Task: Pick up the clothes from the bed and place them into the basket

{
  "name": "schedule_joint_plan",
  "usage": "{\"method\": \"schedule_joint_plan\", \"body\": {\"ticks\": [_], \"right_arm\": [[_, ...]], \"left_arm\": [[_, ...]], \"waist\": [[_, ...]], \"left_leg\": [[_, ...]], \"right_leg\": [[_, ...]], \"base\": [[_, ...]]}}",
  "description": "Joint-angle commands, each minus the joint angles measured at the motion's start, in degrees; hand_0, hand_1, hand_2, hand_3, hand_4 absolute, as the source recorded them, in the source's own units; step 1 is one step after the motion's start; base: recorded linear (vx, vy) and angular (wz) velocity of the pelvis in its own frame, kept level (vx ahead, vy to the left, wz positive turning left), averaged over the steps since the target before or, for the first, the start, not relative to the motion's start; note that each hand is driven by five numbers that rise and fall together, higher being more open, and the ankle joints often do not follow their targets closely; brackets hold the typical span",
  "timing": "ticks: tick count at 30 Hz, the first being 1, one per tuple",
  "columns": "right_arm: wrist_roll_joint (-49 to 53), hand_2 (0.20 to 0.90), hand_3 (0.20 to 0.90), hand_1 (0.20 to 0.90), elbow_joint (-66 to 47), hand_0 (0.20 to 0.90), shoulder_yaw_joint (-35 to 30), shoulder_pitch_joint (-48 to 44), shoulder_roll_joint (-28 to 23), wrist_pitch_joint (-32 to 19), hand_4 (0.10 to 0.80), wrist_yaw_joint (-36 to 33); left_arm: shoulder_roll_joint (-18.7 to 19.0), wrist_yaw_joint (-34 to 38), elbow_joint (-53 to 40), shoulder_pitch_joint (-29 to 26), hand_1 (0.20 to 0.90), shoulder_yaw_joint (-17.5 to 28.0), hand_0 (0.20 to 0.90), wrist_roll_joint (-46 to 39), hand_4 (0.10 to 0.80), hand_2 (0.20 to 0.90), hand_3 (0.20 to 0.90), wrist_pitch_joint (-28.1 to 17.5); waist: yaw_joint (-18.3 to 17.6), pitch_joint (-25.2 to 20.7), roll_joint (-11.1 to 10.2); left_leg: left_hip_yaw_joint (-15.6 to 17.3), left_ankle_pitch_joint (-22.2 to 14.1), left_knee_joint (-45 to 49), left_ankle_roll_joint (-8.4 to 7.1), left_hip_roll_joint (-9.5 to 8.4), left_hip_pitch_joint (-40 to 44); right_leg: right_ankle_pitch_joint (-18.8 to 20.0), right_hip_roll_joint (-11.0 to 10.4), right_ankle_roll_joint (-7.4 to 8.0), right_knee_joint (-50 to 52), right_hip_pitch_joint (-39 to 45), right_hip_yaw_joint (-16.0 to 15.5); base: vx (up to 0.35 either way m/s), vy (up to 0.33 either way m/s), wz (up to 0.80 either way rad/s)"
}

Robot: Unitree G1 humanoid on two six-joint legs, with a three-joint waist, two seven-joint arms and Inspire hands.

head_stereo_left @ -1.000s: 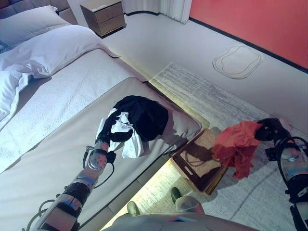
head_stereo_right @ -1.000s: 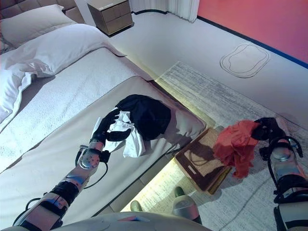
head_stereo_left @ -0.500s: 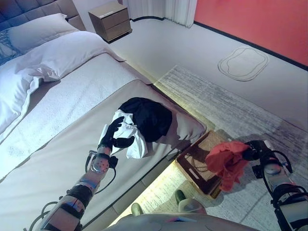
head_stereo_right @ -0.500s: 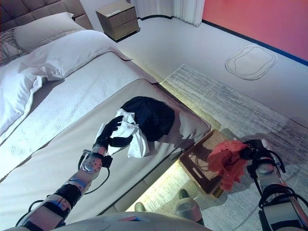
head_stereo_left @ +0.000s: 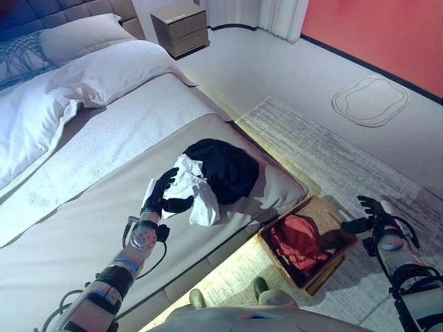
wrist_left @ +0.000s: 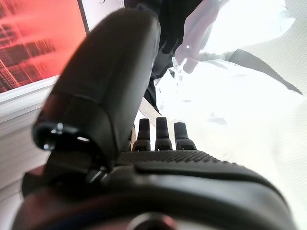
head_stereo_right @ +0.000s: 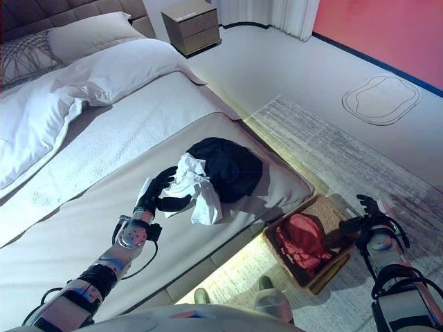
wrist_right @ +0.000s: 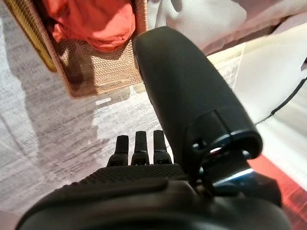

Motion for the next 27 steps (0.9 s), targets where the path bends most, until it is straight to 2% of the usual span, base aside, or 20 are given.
{"method": "schedule_joint_plan", "body": {"ticks": [1, 4, 5, 8, 13, 18, 23, 24, 27], "right_arm": [[-3.00, 0.900, 0.900, 0.900, -2.40, 0.900, 2.27, -7.47, -2.33, -1.80, 0.800, -6.33], [-5.28, 0.900, 0.900, 0.900, -7.36, 0.900, 3.74, -9.62, -3.01, -0.09, 0.800, -11.03], [-5.95, 0.900, 0.900, 0.900, -11.63, 0.900, 4.71, -11.30, -3.33, 2.73, 0.800, -13.10], [-10.58, 0.900, 0.900, 0.900, -16.94, 0.900, 7.68, -15.21, -3.31, 4.87, 0.800, -15.62], [-14.47, 0.900, 0.900, 0.900, -20.55, 0.900, 14.15, -22.17, -4.14, 6.53, 0.800, -15.14], [-14.40, 0.900, 0.900, 0.900, -20.87, 0.900, 18.74, -28.32, -5.02, 5.62, 0.800, -12.50], [-14.66, 0.900, 0.900, 0.900, -18.88, 0.900, 22.68, -36.95, -5.17, 5.68, 0.800, -12.71], [-14.43, 0.900, 0.900, 0.900, -17.84, 0.900, 24.46, -41.65, -5.56, 6.19, 0.800, -13.37], [-13.12, 0.900, 0.900, 0.900, -15.69, 0.900, 28.27, -48.60, -6.06, 7.49, 0.800, -14.18]], "left_arm": [[1.95, 2.00, 0.74, -4.83, 0.900, 0.49, 0.900, 0.99, 0.800, 0.900, 0.900, -6.31], [1.99, 3.40, -0.71, -4.27, 0.900, 0.41, 0.900, 1.69, 0.800, 0.900, 0.900, -7.04], [1.98, 4.30, -2.18, -3.98, 0.900, 0.40, 0.900, 1.74, 0.800, 0.900, 0.900, -6.84], [1.82, 6.59, -4.13, -3.55, 0.900, 0.65, 0.900, 2.56, 0.800, 0.900, 0.900, -7.61], [2.41, 8.62, -6.54, -1.52, 0.900, 1.13, 0.900, 4.52, 0.800, 0.900, 0.900, -7.42], [2.65, 8.63, -7.25, 0.42, 0.900, 2.30, 0.900, 3.74, 0.800, 0.900, 0.900, -7.46], [3.19, 9.15, -7.91, 0.19, 0.900, 2.34, 0.900, 3.87, 0.800, 0.900, 0.900, -10.48], [3.67, 9.76, -8.34, -0.84, 0.900, 1.77, 0.900, 3.91, 0.800, 0.900, 0.900, -11.77], [4.53, 11.04, -10.12, -1.56, 0.900, 0.91, 0.900, 3.51, 0.800, 0.900, 0.900, -13.42]], "waist": [[1.94, -2.33, -2.16], [2.73, -1.93, -2.30], [3.31, -1.69, -2.33], [4.59, -1.28, -2.55], [7.41, -0.82, -3.06], [10.17, 0.36, -3.11], [13.08, 5.52, -2.36], [14.27, 8.77, -1.66], [16.25, 12.80, -0.34]], "left_leg": [[-2.44, -7.45, 2.03, 0.23, 0.03, 0.54], [-3.61, -7.37, 2.00, 0.22, -0.14, 0.35], [-4.39, -7.36, 2.05, 0.18, -0.30, 0.18], [-5.73, -7.50, 2.50, 0.17, -0.68, -0.43], [-8.03, -7.75, 4.36, 0.03, -1.15, -2.17], [-10.38, -7.88, 6.88, -0.18, -1.59, -4.98], [-12.89, -8.34, 13.73, -0.35, -2.30, -12.19], [-14.13, -8.45, 16.98, -0.35, -3.03, -16.18], [-15.92, -8.70, 22.21, 0.05, -4.53, -22.58]], "right_leg": [[-0.48, 0.51, 0.36, 3.79, -5.07, -2.33], [-0.72, 0.36, 0.15, 3.82, -4.73, -2.99], [-0.84, 0.25, 0.00, 3.90, -4.65, -3.45], [-1.19, -0.11, -0.28, 3.95, -4.49, -4.69], [-1.87, -0.58, -0.86, 4.29, -4.37, -6.54], [-3.24, -1.16, -1.72, 6.14, -5.39, -8.94], [-6.28, -1.88, -3.43, 13.48, -11.00, -12.18], [-7.26, -2.23, -4.13, 16.76, -14.16, -13.42], [-8.84, -3.13, -5.26, 22.96, -20.00, -15.30]], "base": [[0.025, 0.000, 0.18], [0.042, 0.002, 0.14], [0.048, 0.007, 0.14], [0.073, 0.011, 0.17], [0.094, 0.020, 0.20], [0.076, 0.062, 0.25], [-0.103, 0.078, 0.31], [-0.287, 0.065, 0.27], [-0.219, 0.044, 0.33]]}}
